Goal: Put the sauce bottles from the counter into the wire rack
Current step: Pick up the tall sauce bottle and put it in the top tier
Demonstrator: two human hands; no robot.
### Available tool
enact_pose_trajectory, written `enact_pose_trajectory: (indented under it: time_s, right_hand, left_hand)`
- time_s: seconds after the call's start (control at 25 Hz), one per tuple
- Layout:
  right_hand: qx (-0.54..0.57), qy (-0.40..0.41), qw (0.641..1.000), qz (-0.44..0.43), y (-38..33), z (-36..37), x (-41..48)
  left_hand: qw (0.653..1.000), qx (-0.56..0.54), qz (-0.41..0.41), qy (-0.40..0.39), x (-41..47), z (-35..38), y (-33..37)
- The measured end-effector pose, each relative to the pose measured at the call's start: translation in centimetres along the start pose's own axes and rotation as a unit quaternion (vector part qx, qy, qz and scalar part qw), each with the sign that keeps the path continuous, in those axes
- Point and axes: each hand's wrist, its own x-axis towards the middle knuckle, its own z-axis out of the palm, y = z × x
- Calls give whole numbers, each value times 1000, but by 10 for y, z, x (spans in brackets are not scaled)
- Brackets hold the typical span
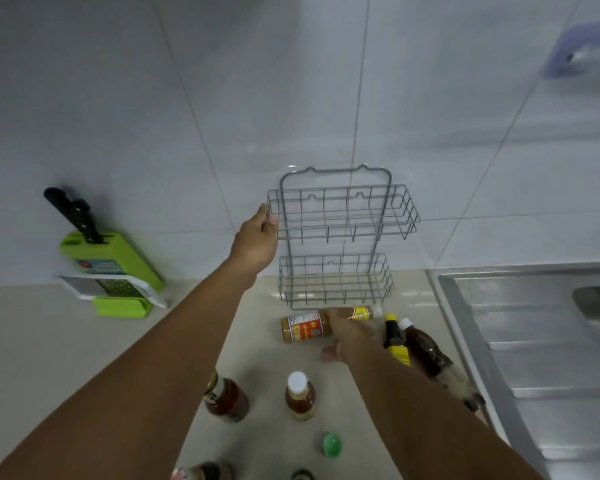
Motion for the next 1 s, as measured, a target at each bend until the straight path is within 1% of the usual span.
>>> enact_pose_trajectory:
  time_s: [0.12, 0.2, 0.32, 0.36, 0.4, 0.48, 0.52, 0.6, 0.68, 0.76, 0.84, 0.92, 1.0]
  right_hand:
    - [25, 22, 999, -17, 3, 6, 26]
    - [64, 12, 998, -22, 4, 7, 30]
    - [115, 11, 993, -17, 9, 8, 19]
    - [115, 19, 993, -30, 9, 8, 3]
    - [108, 29, 992, -66, 7, 8, -14]
    - [52, 40, 980, -189, 3, 1, -52]
    - [8, 44, 966, -254, -2, -7, -72]
    - [-67, 38, 925, -371, -19, -24, -118]
    - [-118, 33, 869, -479, -46, -38, -163]
    - [-137, 31, 814, -563, -81, -44, -203]
    - [-153, 34, 770, -619, -119, -42, -236]
    - [-171, 39, 743, -646, -152, -30, -257]
    - [-192, 50, 727, -657, -176, -14, -266]
  left_hand:
    - [1000, -5, 8, -13, 1, -2, -4]
    - [1000, 3, 10, -17, 2, -3, -5]
    - [1000, 9, 13, -23, 2, -3, -6]
    - [1000, 11, 15, -24, 3, -4, -6]
    - [999, 12, 16, -26, 3, -4, -6]
    - [999, 7, 13, -32, 4, -9, -9]
    - [999, 3, 9, -39, 5, -11, -9]
    - [999, -7, -2, -54, 7, -17, -9]
    - [998, -28, -8, -59, 8, -20, -6]
    - [998, -51, -10, -48, 7, -20, -2]
    - [996, -76, -9, -41, 2, -17, 4]
    - [994, -94, -6, -47, -3, -17, 8]
    - [993, -106, -12, -46, -4, -16, 8]
